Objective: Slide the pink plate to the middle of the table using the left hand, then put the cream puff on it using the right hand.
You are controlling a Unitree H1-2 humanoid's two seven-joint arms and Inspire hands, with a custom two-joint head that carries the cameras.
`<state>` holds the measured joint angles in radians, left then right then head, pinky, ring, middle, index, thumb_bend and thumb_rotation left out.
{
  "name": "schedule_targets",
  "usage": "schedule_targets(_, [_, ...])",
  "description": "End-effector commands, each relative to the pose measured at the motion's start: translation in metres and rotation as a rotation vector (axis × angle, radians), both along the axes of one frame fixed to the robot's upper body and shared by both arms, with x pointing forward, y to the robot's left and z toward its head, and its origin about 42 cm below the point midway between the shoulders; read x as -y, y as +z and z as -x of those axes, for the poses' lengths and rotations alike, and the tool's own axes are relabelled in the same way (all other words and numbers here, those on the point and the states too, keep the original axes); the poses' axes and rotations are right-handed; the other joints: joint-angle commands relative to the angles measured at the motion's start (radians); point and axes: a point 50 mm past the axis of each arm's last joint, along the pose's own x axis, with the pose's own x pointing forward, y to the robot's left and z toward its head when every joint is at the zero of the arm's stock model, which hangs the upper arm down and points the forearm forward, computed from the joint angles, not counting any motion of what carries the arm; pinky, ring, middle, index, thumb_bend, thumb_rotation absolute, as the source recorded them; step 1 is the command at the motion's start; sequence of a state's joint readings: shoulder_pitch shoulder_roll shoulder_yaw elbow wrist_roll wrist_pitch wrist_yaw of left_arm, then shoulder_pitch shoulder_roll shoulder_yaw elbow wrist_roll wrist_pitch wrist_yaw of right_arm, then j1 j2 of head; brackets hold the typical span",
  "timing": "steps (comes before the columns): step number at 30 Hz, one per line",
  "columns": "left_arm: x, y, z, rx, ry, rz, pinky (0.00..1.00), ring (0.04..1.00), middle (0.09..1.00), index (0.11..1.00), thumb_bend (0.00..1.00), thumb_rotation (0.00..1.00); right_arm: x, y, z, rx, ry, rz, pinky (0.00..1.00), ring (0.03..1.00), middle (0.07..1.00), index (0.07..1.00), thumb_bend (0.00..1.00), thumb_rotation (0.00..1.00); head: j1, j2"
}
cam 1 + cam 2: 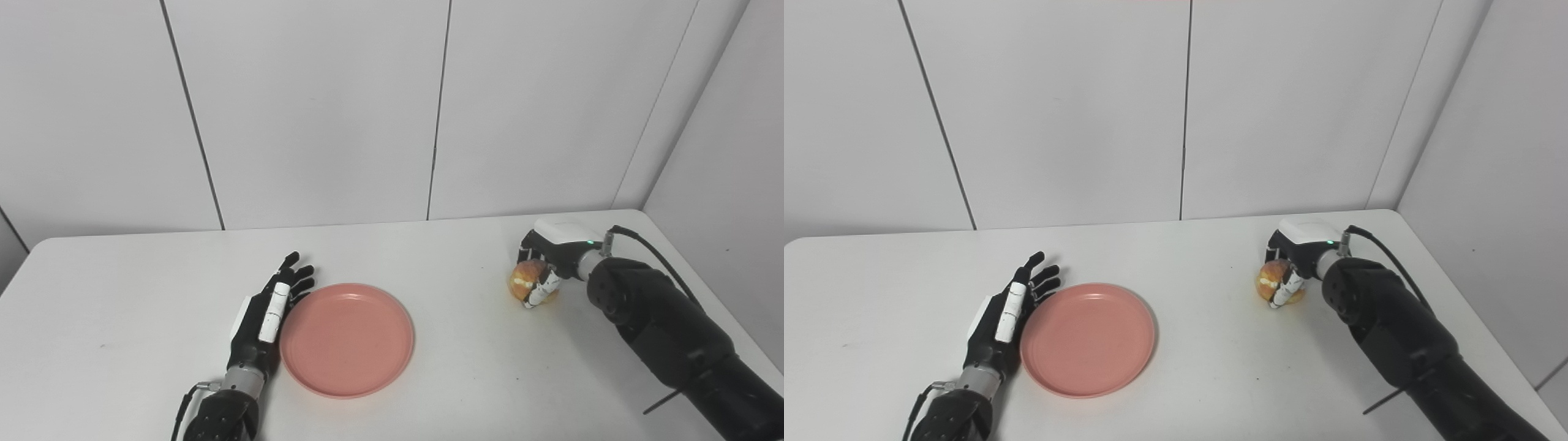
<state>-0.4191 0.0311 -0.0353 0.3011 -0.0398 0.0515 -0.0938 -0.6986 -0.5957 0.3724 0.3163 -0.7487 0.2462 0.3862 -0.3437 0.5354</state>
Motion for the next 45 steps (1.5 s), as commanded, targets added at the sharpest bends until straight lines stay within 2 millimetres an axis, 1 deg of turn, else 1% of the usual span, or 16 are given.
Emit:
schedule_targets(1, [0.015, 0.003, 0.001, -0.008, -0.020, 0.000, 0.84, 0.884, 0.882, 0.887, 0.84, 0.92, 0.009, 0.047, -0.003, 0.125, 0.042, 0.017, 0.30, 0.420, 0.498, 0.495, 0.52, 0.00, 0.021, 0.001])
schedule_targets(2, [0.017, 0.002, 0.002, -0.010, -0.016, 0.001, 0.84, 0.885, 0.883, 0.885, 0.84, 0.92, 0.008, 0.055, -0.002, 0.137, 0.051, 0.011, 0.30, 0.417, 0.495, 0.499, 0.52, 0.00, 0.048, 0.003])
schedule_targets(5, [0.024, 0.002, 0.004, -0.019, -0.008, 0.003, 0.86, 0.910, 0.892, 0.889, 0.82, 0.93, 0.005, 0.076, 0.002, 0.168, 0.080, 0.000, 0.28, 0.397, 0.476, 0.521, 0.52, 0.00, 0.081, 0.007])
schedule_targets(9, [0.032, 0.001, 0.005, -0.031, 0.000, 0.013, 0.89, 0.922, 0.898, 0.889, 0.83, 0.91, -0.002, 0.098, 0.007, 0.208, 0.123, -0.001, 0.25, 0.382, 0.454, 0.530, 0.51, 0.00, 0.117, 0.013])
schedule_targets(11, [0.035, 0.001, 0.006, -0.032, 0.000, 0.008, 0.88, 0.918, 0.900, 0.889, 0.83, 0.92, -0.007, 0.106, 0.010, 0.219, 0.144, -0.023, 0.25, 0.387, 0.460, 0.525, 0.52, 0.00, 0.131, 0.013])
schedule_targets(13, [0.038, 0.000, 0.007, -0.033, 0.001, 0.002, 0.87, 0.918, 0.901, 0.892, 0.83, 0.92, -0.013, 0.114, 0.014, 0.232, 0.176, -0.066, 0.30, 0.409, 0.483, 0.515, 0.52, 0.00, 0.146, 0.011])
schedule_targets(16, [0.041, 0.000, 0.008, -0.035, 0.003, 0.003, 0.86, 0.918, 0.899, 0.893, 0.81, 0.92, -0.022, 0.122, 0.019, 0.244, 0.211, -0.101, 0.28, 0.392, 0.469, 0.533, 0.51, 0.00, 0.163, 0.009])
schedule_targets(19, [0.042, -0.001, 0.007, -0.037, 0.007, 0.005, 0.86, 0.919, 0.901, 0.891, 0.81, 0.92, -0.032, 0.125, 0.022, 0.248, 0.255, -0.120, 0.28, 0.389, 0.470, 0.535, 0.51, 0.00, 0.172, 0.007])
schedule_targets(20, [0.042, -0.002, 0.007, -0.038, 0.012, 0.009, 0.85, 0.918, 0.901, 0.890, 0.81, 0.92, -0.040, 0.126, 0.023, 0.249, 0.279, -0.126, 0.28, 0.389, 0.470, 0.535, 0.51, 0.00, 0.183, 0.004])
schedule_targets(22, [0.042, -0.002, 0.008, -0.041, 0.023, 0.016, 0.85, 0.913, 0.911, 0.897, 0.83, 0.90, -0.053, 0.127, 0.025, 0.247, 0.314, -0.136, 0.34, 0.421, 0.499, 0.498, 0.52, 0.00, 0.196, 0.004])
schedule_targets(28, [0.048, -0.003, 0.009, -0.041, 0.033, 0.023, 0.85, 0.917, 0.932, 0.923, 0.88, 0.88, -0.083, 0.129, 0.027, 0.234, 0.408, -0.154, 0.34, 0.416, 0.496, 0.505, 0.52, 0.00, 0.247, 0.003])
schedule_targets(29, [0.050, -0.004, 0.008, -0.043, 0.033, 0.026, 0.85, 0.916, 0.933, 0.925, 0.88, 0.88, -0.089, 0.129, 0.027, 0.229, 0.431, -0.158, 0.33, 0.415, 0.495, 0.506, 0.52, 0.00, 0.267, 0.002])
schedule_targets(33, [0.056, -0.003, 0.006, -0.048, 0.036, 0.037, 0.86, 0.917, 0.930, 0.927, 0.87, 0.86, -0.104, 0.130, 0.027, 0.214, 0.483, -0.165, 0.37, 0.434, 0.507, 0.484, 0.52, 0.00, 0.302, 0.000])
schedule_targets(35, [0.059, -0.003, 0.006, -0.047, 0.037, 0.038, 0.86, 0.915, 0.925, 0.921, 0.86, 0.86, -0.111, 0.129, 0.028, 0.204, 0.499, -0.165, 0.43, 0.459, 0.516, 0.460, 0.52, 0.00, 0.320, -0.001])
schedule_targets(40, [0.066, -0.004, 0.007, -0.041, 0.039, 0.027, 0.85, 0.910, 0.920, 0.914, 0.87, 0.86, -0.118, 0.128, 0.032, 0.195, 0.525, -0.187, 0.46, 0.468, 0.523, 0.450, 0.52, 0.00, 0.354, -0.003])
schedule_targets(45, [0.067, -0.006, 0.007, -0.043, 0.045, 0.024, 0.83, 0.909, 0.918, 0.908, 0.88, 0.86, -0.126, 0.124, 0.033, 0.188, 0.547, -0.199, 0.41, 0.445, 0.509, 0.476, 0.52, 0.00, 0.365, -0.005])
